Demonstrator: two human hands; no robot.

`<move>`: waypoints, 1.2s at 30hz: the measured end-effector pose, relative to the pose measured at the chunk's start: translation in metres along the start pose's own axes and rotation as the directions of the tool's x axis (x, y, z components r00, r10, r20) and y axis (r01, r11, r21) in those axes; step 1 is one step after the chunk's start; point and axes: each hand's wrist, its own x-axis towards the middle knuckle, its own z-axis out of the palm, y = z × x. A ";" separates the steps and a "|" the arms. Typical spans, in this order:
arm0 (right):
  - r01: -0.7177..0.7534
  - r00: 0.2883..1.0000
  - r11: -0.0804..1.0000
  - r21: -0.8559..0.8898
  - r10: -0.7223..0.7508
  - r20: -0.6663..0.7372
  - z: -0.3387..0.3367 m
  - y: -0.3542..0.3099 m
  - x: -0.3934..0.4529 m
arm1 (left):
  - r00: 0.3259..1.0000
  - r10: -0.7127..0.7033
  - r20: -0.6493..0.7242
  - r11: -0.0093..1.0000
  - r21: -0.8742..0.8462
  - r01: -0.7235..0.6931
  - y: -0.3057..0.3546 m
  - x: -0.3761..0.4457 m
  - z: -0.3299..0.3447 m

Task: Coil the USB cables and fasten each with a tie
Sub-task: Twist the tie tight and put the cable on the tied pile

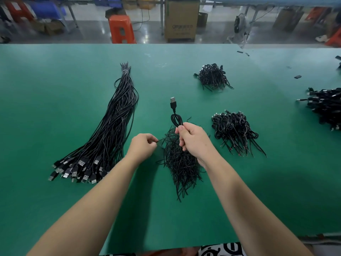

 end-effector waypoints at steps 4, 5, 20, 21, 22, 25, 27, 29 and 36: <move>-0.003 1.000 1.000 0.020 0.003 0.019 0.003 -0.004 -0.003 | 0.999 -0.002 -0.036 1.000 0.008 0.002 -0.001 -0.017 -0.019; -0.003 1.000 1.000 0.022 0.002 0.028 0.005 -0.005 -0.004 | 0.999 0.001 -0.049 1.000 -0.007 -0.002 -0.001 -0.021 -0.023; -0.024 0.964 0.982 0.187 -0.028 0.266 0.049 -0.018 -0.033 | 0.987 0.073 -0.146 0.759 -0.634 -0.150 0.027 -0.088 -0.051; -0.034 0.964 0.974 0.224 -0.027 0.266 0.049 -0.019 -0.034 | 0.986 0.081 -0.145 0.776 -0.612 -0.154 0.027 -0.089 -0.052; -0.043 0.965 0.968 0.245 -0.023 0.261 0.048 -0.020 -0.035 | 0.985 0.091 -0.146 0.795 -0.585 -0.160 0.026 -0.091 -0.052; -0.093 0.973 0.956 0.278 0.029 0.227 0.047 -0.023 -0.035 | 0.952 0.192 -0.237 0.905 -0.332 -0.265 0.026 -0.094 -0.054; -0.106 0.972 0.953 0.283 0.040 0.230 0.047 -0.024 -0.036 | 0.846 0.414 -0.337 0.907 0.069 -0.416 0.027 -0.100 -0.056; -0.111 0.968 0.959 0.262 0.044 0.249 0.046 -0.025 -0.037 | 0.675 0.665 -0.320 0.739 0.413 -0.533 0.029 -0.104 -0.057; -0.162 0.924 0.962 0.222 0.069 0.377 0.037 -0.030 -0.036 | 0.372 0.917 -0.146 0.372 0.649 -0.664 0.031 -0.101 -0.074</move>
